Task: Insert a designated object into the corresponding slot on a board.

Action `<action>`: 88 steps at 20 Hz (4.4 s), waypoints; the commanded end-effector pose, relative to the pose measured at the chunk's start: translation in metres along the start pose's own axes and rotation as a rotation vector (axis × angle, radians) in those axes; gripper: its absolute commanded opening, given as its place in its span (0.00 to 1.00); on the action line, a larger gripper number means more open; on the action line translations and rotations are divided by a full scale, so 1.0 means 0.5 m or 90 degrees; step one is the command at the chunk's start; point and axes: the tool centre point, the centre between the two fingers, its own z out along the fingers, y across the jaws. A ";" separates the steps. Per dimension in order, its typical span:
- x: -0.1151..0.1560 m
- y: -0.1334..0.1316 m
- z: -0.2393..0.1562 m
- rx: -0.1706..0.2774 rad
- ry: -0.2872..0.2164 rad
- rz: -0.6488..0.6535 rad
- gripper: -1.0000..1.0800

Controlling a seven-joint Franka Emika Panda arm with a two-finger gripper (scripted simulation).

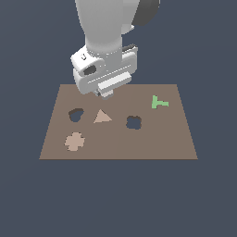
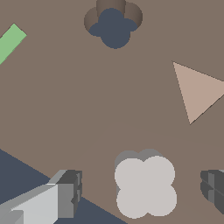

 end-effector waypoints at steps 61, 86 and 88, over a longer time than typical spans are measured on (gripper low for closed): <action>0.198 0.014 0.061 -0.002 -0.006 -0.435 0.00; 0.285 -0.036 0.078 -0.001 -0.006 -0.597 0.96; 0.285 -0.036 0.078 -0.001 -0.006 -0.597 0.96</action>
